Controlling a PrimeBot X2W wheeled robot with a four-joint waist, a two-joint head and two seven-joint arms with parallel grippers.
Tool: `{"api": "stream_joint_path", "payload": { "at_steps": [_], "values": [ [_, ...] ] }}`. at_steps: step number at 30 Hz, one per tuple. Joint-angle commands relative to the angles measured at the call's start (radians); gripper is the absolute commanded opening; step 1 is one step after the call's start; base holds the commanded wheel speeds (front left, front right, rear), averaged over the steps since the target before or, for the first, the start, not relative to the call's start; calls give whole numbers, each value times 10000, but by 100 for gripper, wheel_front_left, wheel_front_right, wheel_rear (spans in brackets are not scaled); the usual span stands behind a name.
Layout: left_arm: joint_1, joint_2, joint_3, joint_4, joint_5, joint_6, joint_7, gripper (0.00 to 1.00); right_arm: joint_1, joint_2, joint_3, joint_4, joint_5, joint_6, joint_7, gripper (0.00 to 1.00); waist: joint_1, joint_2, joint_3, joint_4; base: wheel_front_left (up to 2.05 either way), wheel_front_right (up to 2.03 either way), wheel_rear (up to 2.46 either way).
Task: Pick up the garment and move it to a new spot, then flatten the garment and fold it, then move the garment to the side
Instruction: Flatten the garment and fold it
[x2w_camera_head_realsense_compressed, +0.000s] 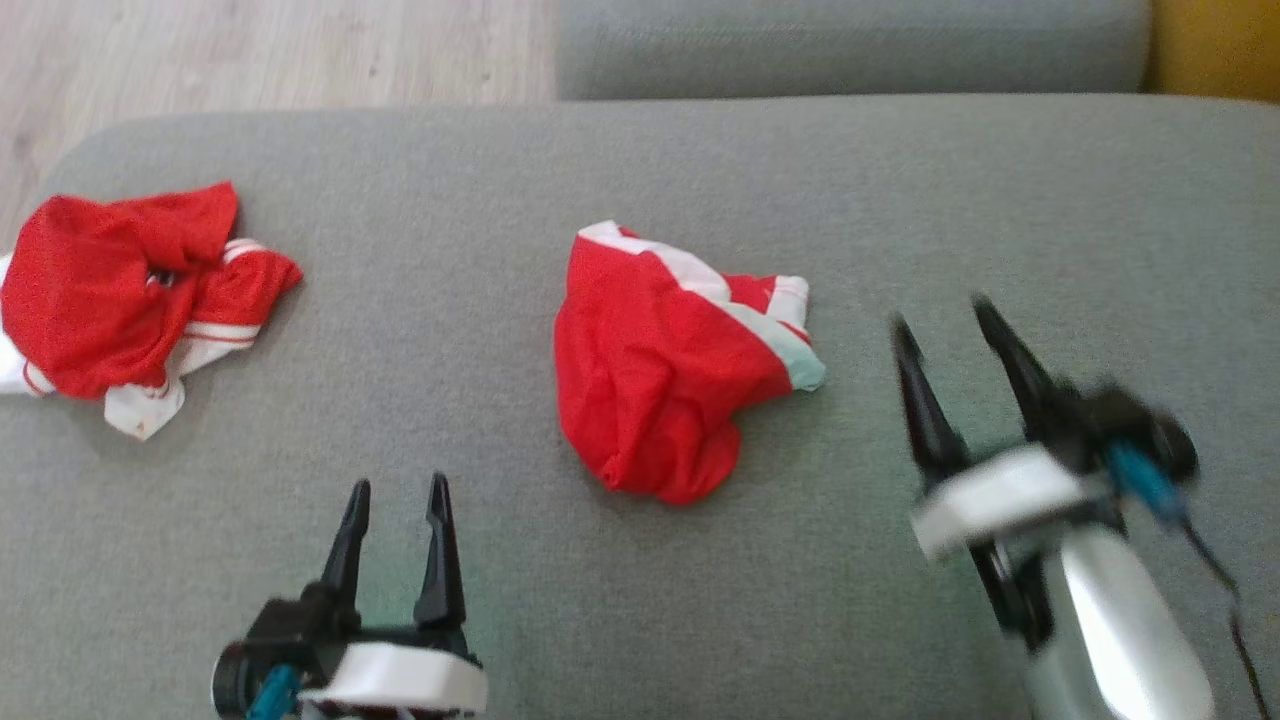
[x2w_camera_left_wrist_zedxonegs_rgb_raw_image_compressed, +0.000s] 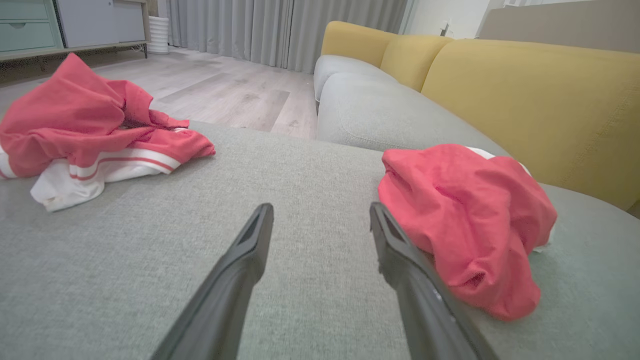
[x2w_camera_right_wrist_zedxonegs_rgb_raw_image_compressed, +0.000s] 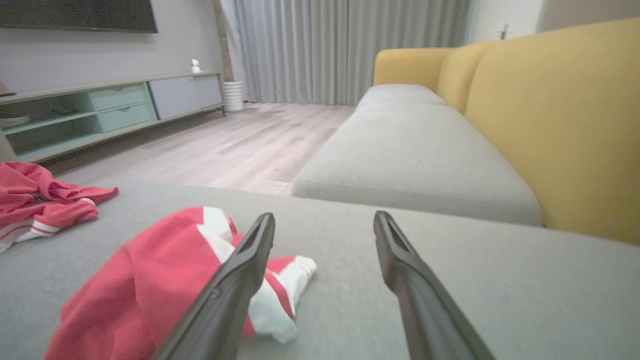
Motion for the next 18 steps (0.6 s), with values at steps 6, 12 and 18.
{"api": "stream_joint_path", "payload": {
  "at_steps": [6,12,18],
  "values": [
    [-787,-215,306,-455,191,-72,-97,100,-2711,-316,1479,46,433,-7,1948,100,-1,0,687,621,0,0,0],
    [-985,-458,170,-415,226,-157,-97,100,-4023,-686,2471,1358,1437,-7,3558,100,-1,0,1133,1337,0,0,0],
    [-1059,-576,187,-368,283,-214,-97,100,-4572,-829,2978,2496,2103,-7,4444,100,-1,0,1365,1861,0,0,0]
  ]
}}
